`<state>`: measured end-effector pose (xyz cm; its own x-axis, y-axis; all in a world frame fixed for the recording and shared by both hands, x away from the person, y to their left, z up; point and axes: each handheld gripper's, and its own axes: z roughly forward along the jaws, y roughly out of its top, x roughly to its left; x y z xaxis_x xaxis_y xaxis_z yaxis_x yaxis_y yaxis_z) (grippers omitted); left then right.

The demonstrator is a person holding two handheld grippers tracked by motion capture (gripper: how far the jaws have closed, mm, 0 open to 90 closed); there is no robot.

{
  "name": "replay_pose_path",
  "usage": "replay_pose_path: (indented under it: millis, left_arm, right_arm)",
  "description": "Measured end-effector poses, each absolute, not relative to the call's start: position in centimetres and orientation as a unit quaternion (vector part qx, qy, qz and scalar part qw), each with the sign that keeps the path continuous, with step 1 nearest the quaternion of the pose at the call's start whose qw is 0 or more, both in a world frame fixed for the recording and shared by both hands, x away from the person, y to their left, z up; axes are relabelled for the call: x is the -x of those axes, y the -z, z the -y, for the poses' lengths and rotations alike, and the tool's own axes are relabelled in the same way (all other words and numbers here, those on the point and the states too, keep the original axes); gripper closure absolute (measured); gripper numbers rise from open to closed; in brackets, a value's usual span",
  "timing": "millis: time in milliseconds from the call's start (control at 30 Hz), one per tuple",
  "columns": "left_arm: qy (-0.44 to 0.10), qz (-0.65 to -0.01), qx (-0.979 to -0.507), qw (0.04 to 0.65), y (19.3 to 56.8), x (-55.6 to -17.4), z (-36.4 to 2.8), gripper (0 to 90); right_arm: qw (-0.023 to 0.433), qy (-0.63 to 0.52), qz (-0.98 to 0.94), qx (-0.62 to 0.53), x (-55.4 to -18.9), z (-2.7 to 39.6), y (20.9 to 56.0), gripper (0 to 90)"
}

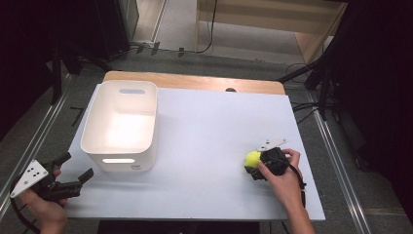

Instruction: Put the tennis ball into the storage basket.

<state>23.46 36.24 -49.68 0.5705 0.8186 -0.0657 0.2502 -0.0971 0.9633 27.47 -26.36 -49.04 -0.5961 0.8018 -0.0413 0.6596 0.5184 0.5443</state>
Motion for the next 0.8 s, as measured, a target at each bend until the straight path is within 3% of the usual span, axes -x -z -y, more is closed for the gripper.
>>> replay_pose_path:
  millis: [200, 800]
  left_arm:
    - [-0.258, -0.385, -0.694, 0.551, 49.7, -23.5, -36.2, 0.0]
    - [-0.258, -0.384, -0.696, 0.549, 49.7, -23.5, -36.2, 0.0]
  right_arm:
    - [0.148, -0.237, -0.856, -0.434, -27.7, 26.1, 49.3, 22.8]
    - [0.135, -0.26, -0.861, -0.416, -28.1, 25.4, 47.9, 23.7]
